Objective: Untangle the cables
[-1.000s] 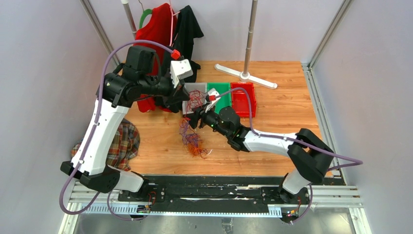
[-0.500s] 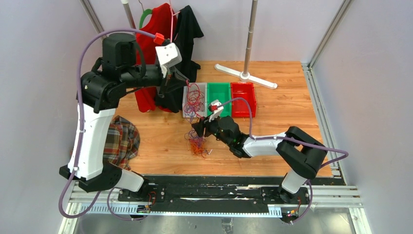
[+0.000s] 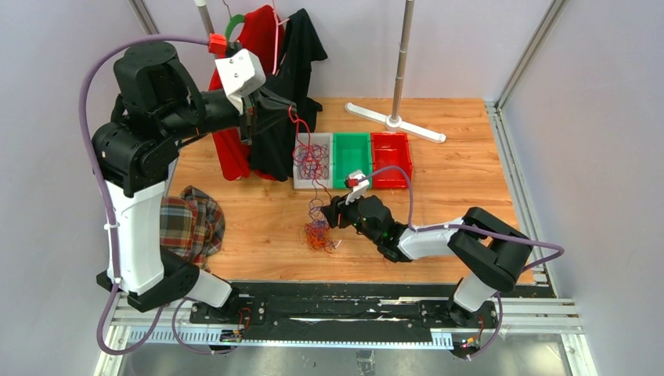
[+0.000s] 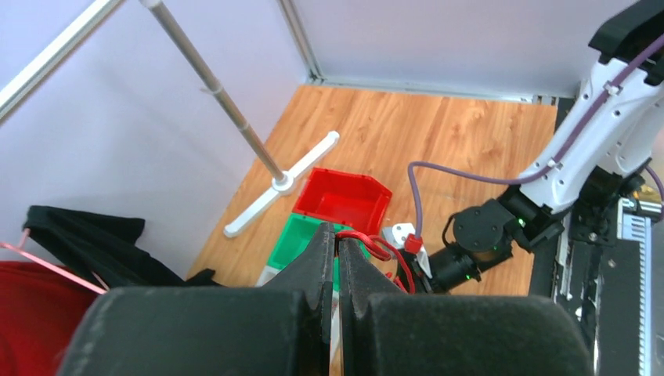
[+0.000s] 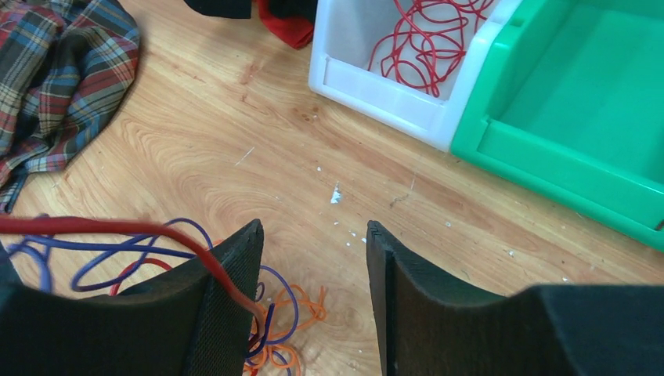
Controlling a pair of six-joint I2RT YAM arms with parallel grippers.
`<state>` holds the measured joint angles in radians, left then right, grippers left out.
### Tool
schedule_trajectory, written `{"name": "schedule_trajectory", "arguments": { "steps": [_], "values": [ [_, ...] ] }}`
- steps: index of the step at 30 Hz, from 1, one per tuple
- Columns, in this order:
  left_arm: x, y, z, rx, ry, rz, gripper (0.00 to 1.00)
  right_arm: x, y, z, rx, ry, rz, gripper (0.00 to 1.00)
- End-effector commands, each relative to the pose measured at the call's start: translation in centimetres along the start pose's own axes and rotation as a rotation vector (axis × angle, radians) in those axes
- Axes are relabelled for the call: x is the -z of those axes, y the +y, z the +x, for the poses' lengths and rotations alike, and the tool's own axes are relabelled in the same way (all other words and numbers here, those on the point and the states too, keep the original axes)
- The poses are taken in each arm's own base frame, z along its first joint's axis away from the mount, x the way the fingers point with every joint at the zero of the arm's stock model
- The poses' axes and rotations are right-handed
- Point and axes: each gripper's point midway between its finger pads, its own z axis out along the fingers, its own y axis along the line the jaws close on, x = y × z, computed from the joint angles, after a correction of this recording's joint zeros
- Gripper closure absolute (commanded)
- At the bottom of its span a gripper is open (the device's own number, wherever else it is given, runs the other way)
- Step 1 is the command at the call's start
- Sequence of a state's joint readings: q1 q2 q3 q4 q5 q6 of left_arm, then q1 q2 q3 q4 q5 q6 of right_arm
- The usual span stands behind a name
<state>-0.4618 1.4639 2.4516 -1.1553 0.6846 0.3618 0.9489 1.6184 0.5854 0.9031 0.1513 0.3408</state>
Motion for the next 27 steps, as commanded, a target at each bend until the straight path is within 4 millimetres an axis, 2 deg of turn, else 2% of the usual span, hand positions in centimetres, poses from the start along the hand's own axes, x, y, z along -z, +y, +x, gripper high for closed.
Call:
{"name": "schedule_trajectory", "arguments": {
  "steps": [1, 5, 8, 11, 15, 18, 21, 24, 27],
  "values": [
    [1.0, 0.8, -3.8, -0.056, -0.118, -0.07, 1.0, 0.9, -1.1, -0.2, 0.021, -0.021, 0.05, 0.48],
    [2.0, 2.0, -6.3, -0.106, -0.208, -0.165, 1.0, 1.6, -2.0, -0.9, 0.025, -0.041, 0.077, 0.43],
    [1.9, 2.3, -5.4, -0.096, -0.2, -0.184, 1.0, 2.2, -2.1, -3.4, 0.031, -0.094, 0.081, 0.38],
    [1.0, 1.8, -2.9, -0.052, -0.148, -0.154, 1.0, 3.0, -1.2, -7.1, 0.047, -0.16, 0.043, 0.34],
    [-0.4, 0.3, 1.7, 0.02, -0.061, -0.08, 1.0, 4.4, 1.4, -13.2, 0.088, -0.246, -0.053, 0.32],
    [-0.9, -0.6, 4.7, 0.059, -0.003, -0.054, 1.0, 5.4, 2.4, -16.4, 0.112, -0.296, -0.081, 0.32],
    [-1.3, -1.0, 7.3, 0.079, 0.051, -0.046, 1.0, 6.1, 2.0, -18.3, 0.118, -0.328, -0.059, 0.33],
    [-1.4, -1.1, 9.1, 0.09, 0.096, -0.054, 1.0, 6.4, 0.7, -19.1, 0.117, -0.334, 0.007, 0.35],
    [-1.4, -0.7, 10.5, 0.107, 0.138, -0.08, 1.0, 7.2, 0.6, -19.6, 0.117, -0.367, 0.005, 0.36]
  ]
}}
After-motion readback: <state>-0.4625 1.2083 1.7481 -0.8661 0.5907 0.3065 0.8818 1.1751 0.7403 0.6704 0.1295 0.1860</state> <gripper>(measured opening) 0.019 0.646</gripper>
